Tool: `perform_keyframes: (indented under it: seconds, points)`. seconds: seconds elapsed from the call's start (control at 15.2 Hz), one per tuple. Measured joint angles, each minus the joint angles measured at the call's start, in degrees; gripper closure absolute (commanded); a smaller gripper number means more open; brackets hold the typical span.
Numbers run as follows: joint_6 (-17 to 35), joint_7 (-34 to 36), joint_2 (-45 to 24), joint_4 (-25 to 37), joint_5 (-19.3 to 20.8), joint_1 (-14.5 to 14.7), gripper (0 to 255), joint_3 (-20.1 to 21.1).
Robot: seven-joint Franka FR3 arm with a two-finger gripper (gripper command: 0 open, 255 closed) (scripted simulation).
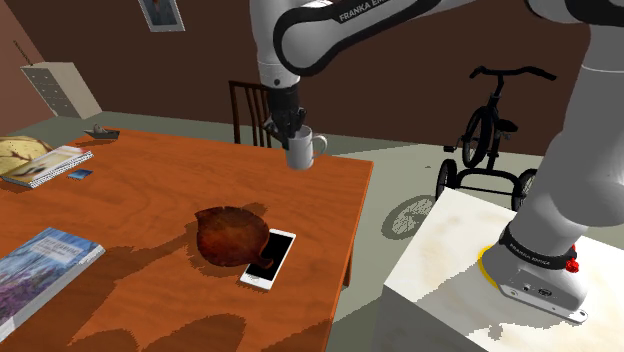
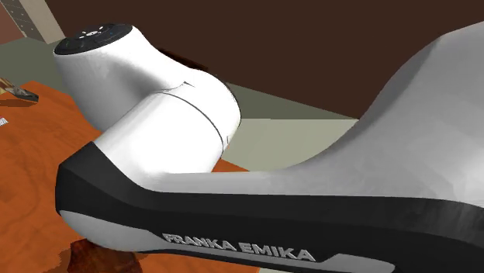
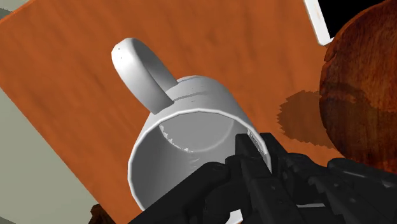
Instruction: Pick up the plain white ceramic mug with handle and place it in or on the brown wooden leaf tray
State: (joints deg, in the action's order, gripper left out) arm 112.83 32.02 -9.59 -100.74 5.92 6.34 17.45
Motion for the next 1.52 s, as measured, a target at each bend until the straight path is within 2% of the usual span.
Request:
perform_keyframes:
  seconds: [0.46,0.86,0.99,1.12,1.19,1.32,1.52]
  points:
    - [-4.6,9.3,-8.0,11.5,3.5,6.6,255,2.7]
    - [-11.2,15.8,-17.7,26.8,7.2,13.8,255,3.8]
    - [-13.8,17.8,-21.8,33.3,8.5,16.9,255,3.8]
    - [-18.6,19.3,-28.1,44.2,10.2,21.0,255,3.5]
    - [-19.7,19.6,-30.3,47.6,10.7,22.4,255,3.3]
    - [-19.9,20.1,-31.8,49.1,11.0,23.2,255,3.1]
    - [-17.3,20.6,-31.2,45.8,11.0,22.7,255,3.2]
